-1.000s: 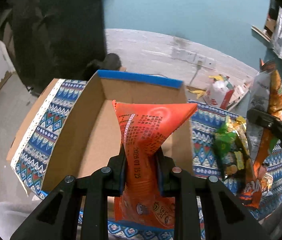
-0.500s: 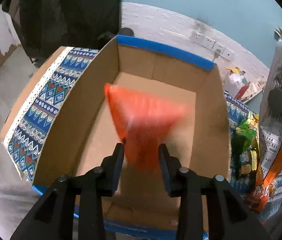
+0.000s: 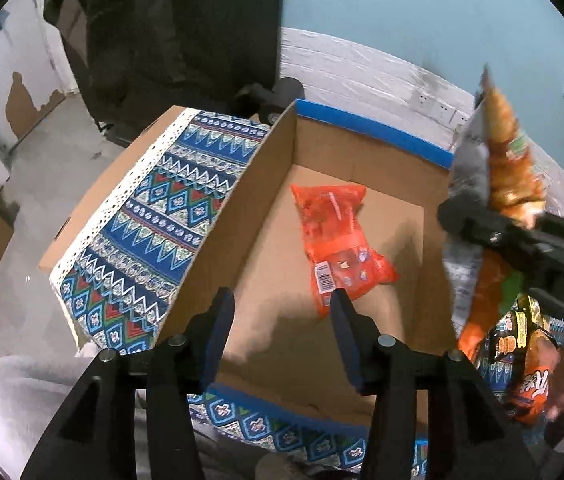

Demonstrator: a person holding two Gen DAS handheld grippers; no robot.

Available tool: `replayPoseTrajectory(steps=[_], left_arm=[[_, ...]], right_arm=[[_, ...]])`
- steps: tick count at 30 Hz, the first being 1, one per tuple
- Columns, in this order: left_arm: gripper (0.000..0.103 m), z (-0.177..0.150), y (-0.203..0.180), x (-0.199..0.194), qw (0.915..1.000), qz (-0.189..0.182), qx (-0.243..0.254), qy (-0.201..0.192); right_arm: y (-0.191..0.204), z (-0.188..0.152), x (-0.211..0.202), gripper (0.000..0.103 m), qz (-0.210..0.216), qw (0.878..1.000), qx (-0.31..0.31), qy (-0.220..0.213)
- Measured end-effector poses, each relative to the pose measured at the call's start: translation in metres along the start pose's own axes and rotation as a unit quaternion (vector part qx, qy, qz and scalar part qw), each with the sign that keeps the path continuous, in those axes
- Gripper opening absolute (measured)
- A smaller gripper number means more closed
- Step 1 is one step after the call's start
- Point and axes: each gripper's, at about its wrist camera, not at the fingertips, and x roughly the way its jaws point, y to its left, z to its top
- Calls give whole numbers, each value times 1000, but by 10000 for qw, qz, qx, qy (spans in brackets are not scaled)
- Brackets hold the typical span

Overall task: Organize snacks
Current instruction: 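Drop the green-labelled chip bag into the box with the right gripper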

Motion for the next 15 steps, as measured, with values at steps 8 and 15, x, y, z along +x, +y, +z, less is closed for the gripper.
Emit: replayPoseTrajectory(steps=[8, 15], left_arm=[[53, 0, 7, -3, 10000, -4, -73, 11], [59, 0, -4, -8, 9999, -86, 50, -73]], right_arm=[[7, -7, 25, 40, -21, 9994, -17, 343], [-4, -10, 17, 56, -89, 9994, 195, 283]])
